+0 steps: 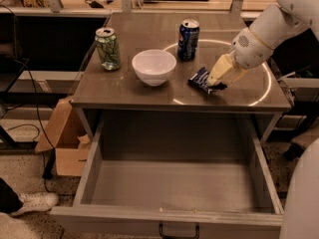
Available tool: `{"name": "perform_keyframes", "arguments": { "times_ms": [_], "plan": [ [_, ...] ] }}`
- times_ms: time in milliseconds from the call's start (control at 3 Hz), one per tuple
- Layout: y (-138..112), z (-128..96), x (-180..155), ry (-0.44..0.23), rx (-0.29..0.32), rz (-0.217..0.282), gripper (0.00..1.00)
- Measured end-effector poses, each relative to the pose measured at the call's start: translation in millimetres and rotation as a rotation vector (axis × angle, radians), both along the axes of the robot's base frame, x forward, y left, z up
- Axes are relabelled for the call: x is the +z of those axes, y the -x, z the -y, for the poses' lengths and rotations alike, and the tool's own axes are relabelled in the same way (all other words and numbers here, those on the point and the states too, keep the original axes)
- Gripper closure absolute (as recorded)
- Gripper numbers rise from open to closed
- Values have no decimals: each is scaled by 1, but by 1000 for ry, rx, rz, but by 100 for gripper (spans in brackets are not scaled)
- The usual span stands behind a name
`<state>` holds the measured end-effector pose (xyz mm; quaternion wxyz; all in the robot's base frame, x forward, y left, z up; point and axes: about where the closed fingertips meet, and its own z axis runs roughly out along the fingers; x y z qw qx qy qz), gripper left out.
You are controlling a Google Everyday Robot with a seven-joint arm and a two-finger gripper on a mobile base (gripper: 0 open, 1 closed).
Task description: Pick rxbar blueberry from top drawer and place on counter
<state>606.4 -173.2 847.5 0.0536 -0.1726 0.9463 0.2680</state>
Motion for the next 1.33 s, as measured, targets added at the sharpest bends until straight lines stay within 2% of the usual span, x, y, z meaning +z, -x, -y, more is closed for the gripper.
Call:
{"name": "perform_keyframes", "arguments": {
  "times_ms": [333,667,1333],
  "plan": [
    [0,0,0,0,0,0,27],
    [0,0,0,0,0,0,4],
    [0,0,0,0,0,0,0]
  ]
}}
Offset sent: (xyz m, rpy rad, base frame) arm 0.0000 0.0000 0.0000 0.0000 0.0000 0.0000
